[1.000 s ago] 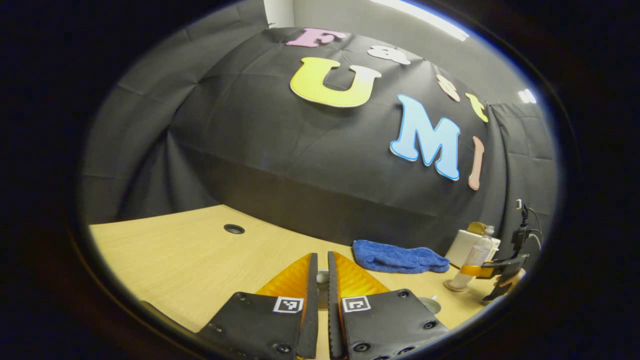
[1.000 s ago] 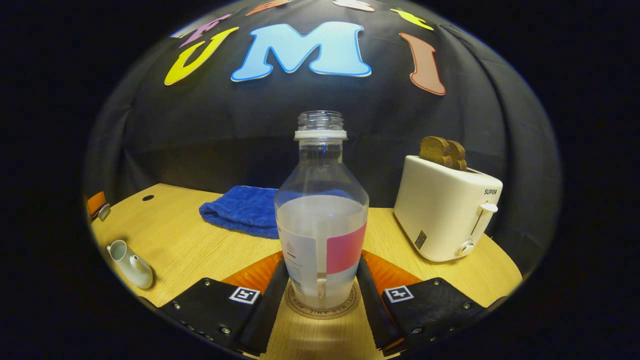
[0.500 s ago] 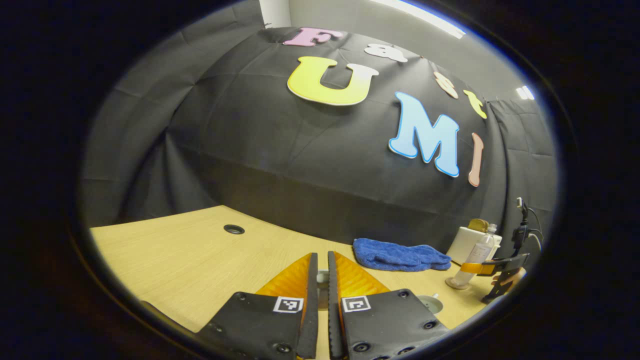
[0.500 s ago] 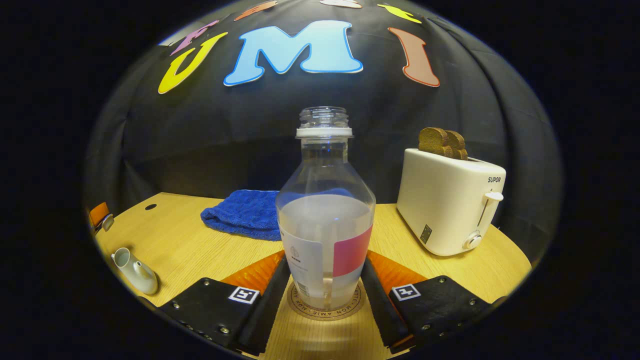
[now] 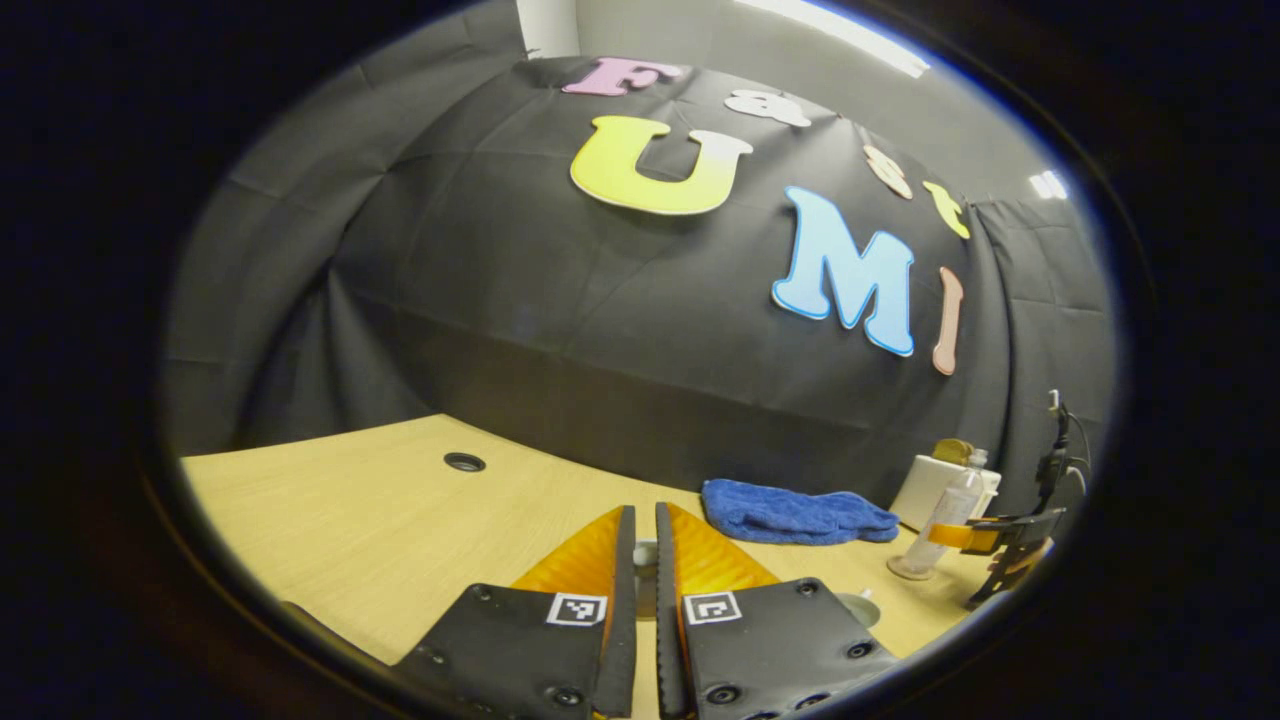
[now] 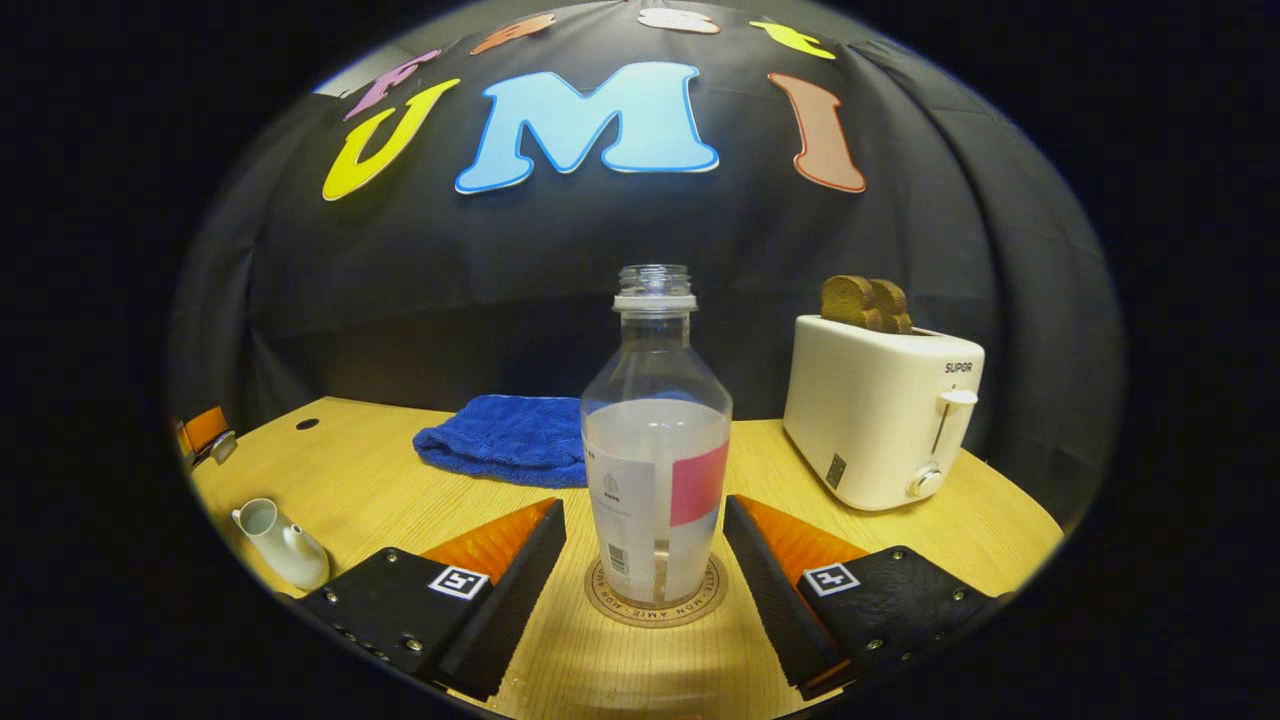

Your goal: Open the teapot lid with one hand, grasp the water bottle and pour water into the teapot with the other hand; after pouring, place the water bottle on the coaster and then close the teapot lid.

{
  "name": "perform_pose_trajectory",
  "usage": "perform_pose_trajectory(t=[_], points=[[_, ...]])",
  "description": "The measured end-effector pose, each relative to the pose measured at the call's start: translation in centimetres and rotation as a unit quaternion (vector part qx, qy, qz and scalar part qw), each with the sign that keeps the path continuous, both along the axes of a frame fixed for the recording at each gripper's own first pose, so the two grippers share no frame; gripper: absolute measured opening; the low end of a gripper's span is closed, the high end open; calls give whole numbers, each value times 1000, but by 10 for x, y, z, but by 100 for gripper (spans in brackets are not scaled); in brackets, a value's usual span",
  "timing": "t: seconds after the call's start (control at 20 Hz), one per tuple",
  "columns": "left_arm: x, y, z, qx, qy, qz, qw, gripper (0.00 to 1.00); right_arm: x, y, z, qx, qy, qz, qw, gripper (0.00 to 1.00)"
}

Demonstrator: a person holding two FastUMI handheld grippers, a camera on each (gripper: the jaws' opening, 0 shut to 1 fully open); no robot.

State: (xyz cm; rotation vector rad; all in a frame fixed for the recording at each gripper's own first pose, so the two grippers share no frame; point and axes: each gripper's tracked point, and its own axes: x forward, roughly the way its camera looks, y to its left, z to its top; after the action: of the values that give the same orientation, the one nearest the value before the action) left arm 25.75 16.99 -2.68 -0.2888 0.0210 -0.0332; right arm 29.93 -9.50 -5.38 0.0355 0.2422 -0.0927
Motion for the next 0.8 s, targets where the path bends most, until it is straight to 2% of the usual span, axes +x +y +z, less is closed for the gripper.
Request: perform_pose_trajectory(t=[0.15,0.2,0.25,0.35,0.4,0.5,0.55,0.8], points=[[-2,-13,3,-1,-3,-17,1000,18,-21,-1,7,8,-18,-2,1000,98],[-1,-19,3,4,-3,-23,1000,14,-29,0,8,10,-22,-1,1000,98],[-2,-23,3,11,-3,-27,1000,18,-36,1,10,11,-26,0,1000,98],[-2,-36,5,19,-3,-41,999,18,-52,1,11,10,-30,-2,999,98],[-3,-43,7,23,-3,-48,999,14,-59,3,10,8,-30,-2,1000,98],[-8,-57,15,25,-10,-61,998,14,-74,8,11,4,-30,5,1000,98],[-10,-65,17,26,-13,-69,997,18,-82,10,11,-3,-29,8,1000,98],[-19,-106,17,37,-9,-107,994,18,-109,10,26,-53,-60,9,997,98]])
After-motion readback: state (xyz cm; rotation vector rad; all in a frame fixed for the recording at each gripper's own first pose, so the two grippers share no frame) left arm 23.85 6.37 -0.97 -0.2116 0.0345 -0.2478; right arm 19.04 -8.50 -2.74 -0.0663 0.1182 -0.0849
